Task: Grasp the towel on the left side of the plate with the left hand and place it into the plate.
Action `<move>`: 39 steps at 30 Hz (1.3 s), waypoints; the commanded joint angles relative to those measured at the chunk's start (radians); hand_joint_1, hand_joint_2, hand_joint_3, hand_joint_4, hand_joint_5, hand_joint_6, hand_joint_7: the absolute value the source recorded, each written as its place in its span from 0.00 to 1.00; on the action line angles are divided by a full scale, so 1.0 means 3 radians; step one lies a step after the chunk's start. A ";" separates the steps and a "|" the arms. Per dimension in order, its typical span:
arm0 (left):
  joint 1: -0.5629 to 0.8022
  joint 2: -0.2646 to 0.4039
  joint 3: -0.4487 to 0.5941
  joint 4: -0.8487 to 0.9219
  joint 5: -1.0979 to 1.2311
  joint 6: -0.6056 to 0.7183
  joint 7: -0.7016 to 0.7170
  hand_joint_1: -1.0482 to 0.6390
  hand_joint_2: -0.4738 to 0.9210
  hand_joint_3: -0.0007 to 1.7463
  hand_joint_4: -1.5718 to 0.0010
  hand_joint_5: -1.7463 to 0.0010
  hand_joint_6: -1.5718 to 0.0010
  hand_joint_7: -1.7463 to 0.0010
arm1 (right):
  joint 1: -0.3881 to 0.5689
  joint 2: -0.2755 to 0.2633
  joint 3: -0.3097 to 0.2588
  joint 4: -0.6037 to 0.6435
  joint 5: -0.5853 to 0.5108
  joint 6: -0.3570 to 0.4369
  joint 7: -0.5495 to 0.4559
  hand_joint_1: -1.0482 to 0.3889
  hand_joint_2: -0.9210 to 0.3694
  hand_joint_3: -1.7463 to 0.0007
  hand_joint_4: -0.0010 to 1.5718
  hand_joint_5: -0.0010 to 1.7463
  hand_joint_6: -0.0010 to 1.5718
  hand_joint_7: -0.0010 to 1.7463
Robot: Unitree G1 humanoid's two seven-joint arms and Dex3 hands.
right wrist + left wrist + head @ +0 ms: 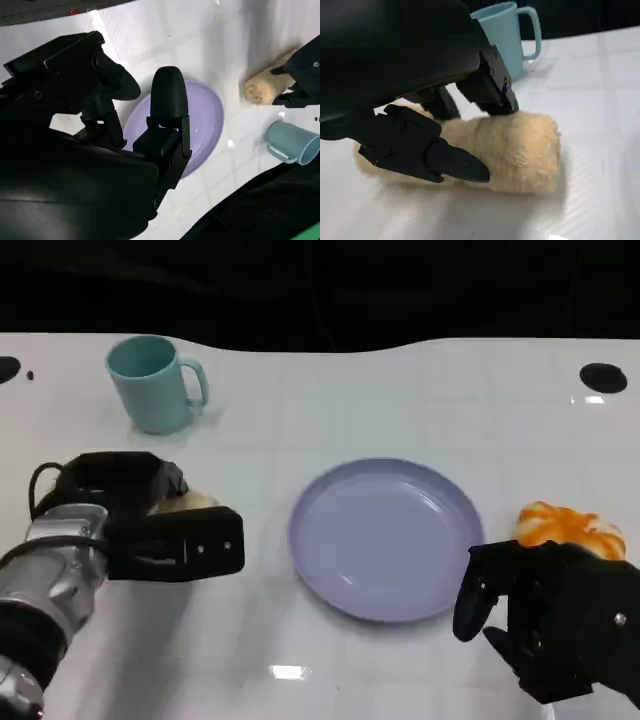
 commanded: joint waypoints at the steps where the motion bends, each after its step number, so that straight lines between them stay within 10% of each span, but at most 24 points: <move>1: 0.0122 0.0018 0.0021 0.0094 -0.0058 -0.0163 0.0182 0.49 1.00 0.10 0.48 0.01 0.48 0.28 | -0.0010 -0.0025 -0.0010 -0.0046 -0.0008 0.0033 -0.0014 0.71 0.29 0.37 0.48 1.00 0.45 0.81; 7: 0.0186 0.0052 0.0052 -0.0023 -0.0115 -0.0198 0.0185 0.51 1.00 0.13 0.51 0.00 0.61 0.02 | -0.0005 -0.0037 -0.0010 -0.0031 -0.0016 -0.0001 -0.0016 0.70 0.30 0.37 0.47 1.00 0.45 0.81; 13: 0.0302 0.0083 0.0191 -0.0258 -0.0227 -0.0293 0.0284 0.52 0.98 0.16 0.44 0.00 0.59 0.03 | -0.0007 -0.0034 -0.0010 -0.0023 -0.0012 -0.0007 -0.0015 0.70 0.30 0.37 0.47 1.00 0.45 0.80; 20: 0.0450 0.0078 0.0428 -0.0684 -0.0412 -0.0300 0.0313 0.52 0.73 0.55 0.43 0.00 0.56 0.04 | -0.0013 -0.0028 -0.0017 -0.0005 -0.0005 -0.0009 -0.0017 0.70 0.30 0.36 0.47 1.00 0.45 0.81; 29: 0.0581 0.0136 0.0527 -0.1242 -0.0399 -0.0380 0.0315 0.52 0.81 0.39 0.45 0.00 0.62 0.00 | -0.0014 -0.0035 -0.0003 -0.0015 -0.0022 -0.0003 -0.0020 0.71 0.30 0.36 0.47 1.00 0.45 0.81; 34: 0.0592 0.0112 0.0560 -0.1522 -0.0400 -0.0389 0.0240 0.51 0.70 0.60 0.43 0.00 0.59 0.00 | -0.0008 -0.0030 -0.0011 -0.0007 -0.0011 -0.0019 -0.0019 0.71 0.30 0.36 0.47 1.00 0.45 0.81; 39: 0.0584 0.0039 0.0506 -0.1855 -0.0388 -0.0386 0.0101 0.49 0.67 0.59 0.43 0.00 0.59 0.00 | -0.0013 -0.0026 -0.0011 -0.0004 -0.0010 0.0002 -0.0021 0.71 0.29 0.37 0.47 1.00 0.45 0.81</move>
